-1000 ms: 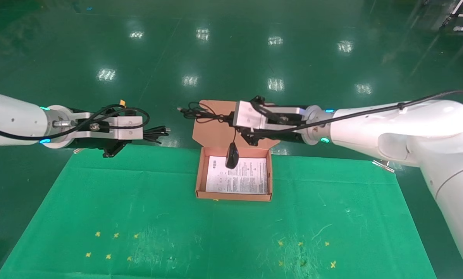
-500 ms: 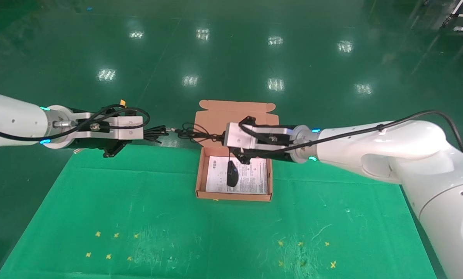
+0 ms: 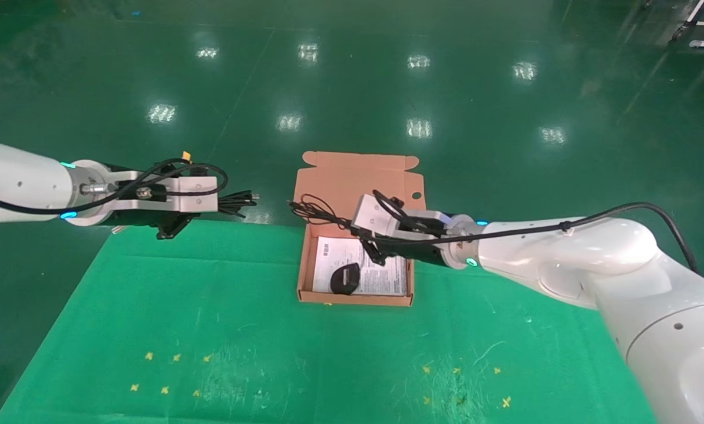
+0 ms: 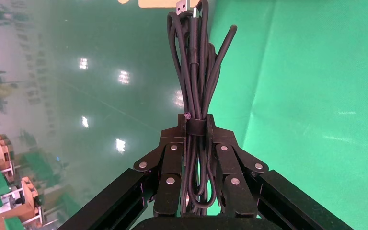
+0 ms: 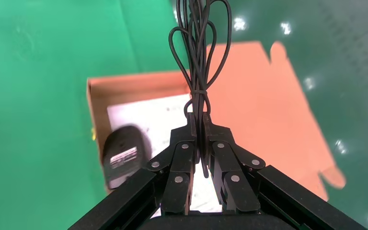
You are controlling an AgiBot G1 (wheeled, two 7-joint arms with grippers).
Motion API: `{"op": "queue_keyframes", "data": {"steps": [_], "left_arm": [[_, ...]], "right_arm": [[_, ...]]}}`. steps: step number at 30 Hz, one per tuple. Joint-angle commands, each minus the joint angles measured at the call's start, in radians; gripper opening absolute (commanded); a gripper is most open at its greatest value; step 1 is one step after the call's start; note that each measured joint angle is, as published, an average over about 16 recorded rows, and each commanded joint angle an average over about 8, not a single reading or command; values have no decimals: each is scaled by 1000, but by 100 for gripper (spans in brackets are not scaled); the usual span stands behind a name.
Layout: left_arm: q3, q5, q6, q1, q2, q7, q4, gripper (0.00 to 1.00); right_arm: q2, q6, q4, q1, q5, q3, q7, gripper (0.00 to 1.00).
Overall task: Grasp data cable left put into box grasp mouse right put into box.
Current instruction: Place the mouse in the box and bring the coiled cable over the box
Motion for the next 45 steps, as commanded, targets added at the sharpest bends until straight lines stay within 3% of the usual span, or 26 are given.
{"op": "queue_keyframes", "data": {"steps": [1,4,6,8,13,15,33,45], "left_arm": [[0,0,0,0,0,0,0,0],[0,0,0,0,0,0,0,0],[0,0,0,0,0,0,0,0],[0,0,0,0,0,0,0,0],[0,0,1,1,0,0,-1,0],[0,0,0,1,0,0,-1,0],[4,-69,-65,39,88,85,78,0],[7,-154,-225,80,279,286,315,0]], "right_arm": [[0,9,-10,-2,2,-15,22,0],[0,15,-12,-2,2,-37,45,0],[0,19,-12,-2,3,-47,54,5],[0,22,-12,-3,5,-57,61,24],[3,26,-11,-5,7,-70,66,85],[6,24,-7,-5,7,-70,66,98],[85,3,66,-20,16,-77,87,100],[232,-1,182,6,17,-62,122,100]]}}
